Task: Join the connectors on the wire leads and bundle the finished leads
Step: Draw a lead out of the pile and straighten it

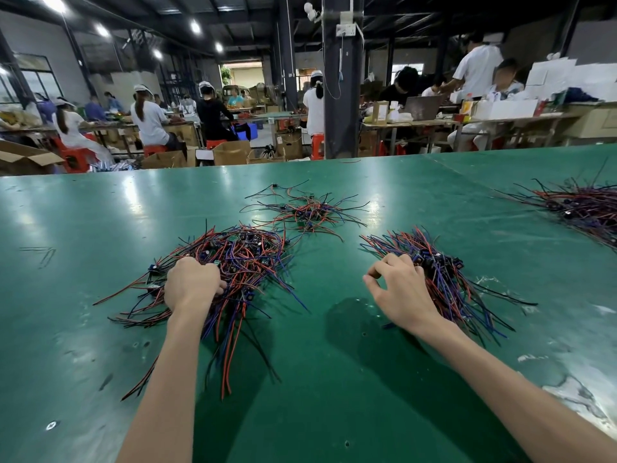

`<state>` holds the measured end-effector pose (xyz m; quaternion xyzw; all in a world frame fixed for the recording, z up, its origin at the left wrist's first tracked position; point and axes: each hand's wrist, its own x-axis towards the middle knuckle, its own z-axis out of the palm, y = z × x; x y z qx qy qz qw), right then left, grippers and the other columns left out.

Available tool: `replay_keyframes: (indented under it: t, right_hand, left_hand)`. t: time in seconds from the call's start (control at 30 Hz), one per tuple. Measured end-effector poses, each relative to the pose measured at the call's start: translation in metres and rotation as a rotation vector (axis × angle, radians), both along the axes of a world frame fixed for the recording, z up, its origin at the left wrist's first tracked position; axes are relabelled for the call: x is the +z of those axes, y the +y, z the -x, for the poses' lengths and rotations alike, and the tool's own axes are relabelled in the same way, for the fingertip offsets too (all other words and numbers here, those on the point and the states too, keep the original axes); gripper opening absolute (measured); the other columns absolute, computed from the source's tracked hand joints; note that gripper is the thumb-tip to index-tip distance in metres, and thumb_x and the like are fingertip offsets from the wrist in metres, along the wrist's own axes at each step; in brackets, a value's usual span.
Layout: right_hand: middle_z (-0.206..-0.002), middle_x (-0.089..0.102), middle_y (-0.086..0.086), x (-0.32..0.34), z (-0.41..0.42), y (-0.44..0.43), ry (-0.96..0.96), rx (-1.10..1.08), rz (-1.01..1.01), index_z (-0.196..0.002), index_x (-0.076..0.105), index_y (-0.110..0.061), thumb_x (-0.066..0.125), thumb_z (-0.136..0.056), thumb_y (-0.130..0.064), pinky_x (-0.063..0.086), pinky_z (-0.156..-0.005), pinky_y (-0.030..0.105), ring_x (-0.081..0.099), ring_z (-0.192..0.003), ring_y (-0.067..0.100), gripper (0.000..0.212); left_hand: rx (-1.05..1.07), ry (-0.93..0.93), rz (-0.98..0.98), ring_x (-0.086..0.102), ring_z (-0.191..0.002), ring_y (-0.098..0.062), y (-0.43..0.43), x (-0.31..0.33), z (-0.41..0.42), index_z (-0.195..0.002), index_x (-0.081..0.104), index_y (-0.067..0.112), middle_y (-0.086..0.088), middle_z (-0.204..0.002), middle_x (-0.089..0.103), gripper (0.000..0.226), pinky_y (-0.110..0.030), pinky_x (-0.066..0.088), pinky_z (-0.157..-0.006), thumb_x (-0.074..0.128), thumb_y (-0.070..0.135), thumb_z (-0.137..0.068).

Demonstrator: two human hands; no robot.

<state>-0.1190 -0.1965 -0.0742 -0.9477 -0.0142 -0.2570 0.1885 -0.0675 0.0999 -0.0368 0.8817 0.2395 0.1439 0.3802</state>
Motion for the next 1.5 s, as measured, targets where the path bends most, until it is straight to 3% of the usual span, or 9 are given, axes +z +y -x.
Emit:
replay_keyframes:
  t: [0.13, 0.27, 0.33, 0.5, 0.63, 0.87, 1.03, 1.2, 1.5]
  right_hand:
    - [-0.103, 0.058, 0.000, 0.000, -0.001, 0.001, 0.007, 0.010, -0.017, -0.091, 0.064, -0.016, 0.055, -0.094, -0.030, 0.024, -0.082, 0.034, 0.042, -0.105, 0.021, 0.017]
    - [-0.103, 0.059, 0.001, -0.001, -0.001, 0.002, 0.019, 0.028, -0.043, -0.089, 0.063, -0.016, 0.055, -0.094, -0.029, 0.027, -0.084, 0.035, 0.042, -0.103, 0.022, 0.016]
    - [-0.103, 0.058, 0.001, -0.001, -0.001, 0.003, 0.022, 0.039, -0.056, -0.088, 0.064, -0.016, 0.056, -0.093, -0.028, 0.028, -0.083, 0.035, 0.042, -0.103, 0.022, 0.015]
    - [-0.102, 0.059, 0.001, -0.001, -0.001, 0.004, 0.034, 0.055, -0.066, -0.089, 0.065, -0.015, 0.058, -0.093, -0.027, 0.029, -0.084, 0.034, 0.044, -0.105, 0.023, 0.014]
    - [-0.101, 0.058, 0.001, -0.001, 0.000, 0.005, 0.046, 0.075, -0.061, -0.091, 0.065, -0.015, 0.058, -0.093, -0.027, 0.028, -0.083, 0.034, 0.043, -0.105, 0.022, 0.015]
    - [-0.102, 0.058, -0.002, 0.000, 0.002, 0.006, 0.075, 0.110, -0.059, -0.093, 0.064, -0.016, 0.056, -0.094, -0.028, 0.028, -0.084, 0.033, 0.043, -0.105, 0.019, 0.014]
    - [-0.099, 0.057, -0.003, -0.001, 0.003, 0.011, 0.088, 0.177, -0.040, -0.096, 0.064, -0.015, 0.057, -0.094, -0.027, 0.032, -0.088, 0.034, 0.044, -0.101, 0.018, 0.014]
    - [-0.087, 0.061, -0.004, 0.008, 0.007, 0.015, 0.191, 0.362, -0.506, -0.100, 0.063, -0.017, 0.060, -0.093, -0.019, 0.043, -0.073, 0.017, 0.055, -0.079, 0.012, 0.008]
    - [-0.091, 0.072, 0.014, 0.026, 0.008, 0.009, 0.548, 0.527, -1.537, -0.111, 0.054, -0.011, 0.036, -0.100, -0.018, 0.049, -0.065, 0.029, 0.066, -0.072, 0.021, 0.022]
  left_hand:
    - [0.031, -0.093, 0.064, 0.059, -0.058, -0.015, 0.003, 0.000, -0.003, -0.076, 0.073, 0.002, 0.000, -0.058, 0.068, 0.031, -0.025, 0.041, -0.049, 0.044, 0.007, -0.087]
    - [0.168, -0.435, 0.027, 0.066, -0.084, -0.033, 0.007, 0.001, -0.004, -0.096, 0.068, 0.002, -0.017, -0.091, 0.071, 0.027, -0.042, 0.054, -0.076, 0.042, 0.010, -0.097]
    - [0.221, -0.570, -0.014, 0.063, -0.083, -0.036, 0.007, 0.004, -0.003, -0.099, 0.068, 0.004, -0.020, -0.093, 0.069, 0.028, -0.040, 0.051, -0.075, 0.041, 0.011, -0.098]
    - [0.150, -0.769, 0.640, 0.065, -0.095, -0.016, 0.008, 0.010, -0.009, -0.090, 0.062, 0.012, -0.003, -0.096, 0.065, 0.023, -0.030, 0.052, -0.085, 0.042, 0.014, -0.100]
    - [0.000, -0.849, 1.178, 0.065, -0.103, -0.008, 0.015, 0.019, -0.005, -0.090, 0.060, 0.018, 0.003, -0.106, 0.065, 0.019, -0.024, 0.049, -0.087, 0.044, 0.016, -0.100]
    - [-0.268, -0.791, 1.187, 0.060, -0.115, -0.012, 0.020, 0.055, -0.005, -0.114, 0.057, 0.016, 0.005, -0.125, 0.063, 0.025, -0.042, 0.039, -0.106, 0.036, 0.025, -0.103]
    - [-0.648, -0.710, 1.228, 0.061, -0.114, -0.018, -0.003, 0.096, 0.004, -0.097, 0.060, 0.023, 0.010, -0.107, 0.070, 0.027, -0.052, 0.045, -0.091, 0.033, 0.026, -0.101]
    - [-0.956, -0.444, 1.395, 0.061, -0.113, -0.024, -0.054, 0.088, 0.014, -0.094, 0.061, 0.018, 0.002, -0.109, 0.069, 0.020, -0.053, 0.051, -0.087, 0.047, 0.030, -0.085]
    - [-1.089, 0.032, 1.523, 0.059, -0.117, -0.030, -0.083, 0.022, 0.024, -0.083, 0.069, 0.009, -0.011, -0.129, 0.061, 0.030, -0.044, 0.054, -0.087, 0.044, 0.023, -0.092]
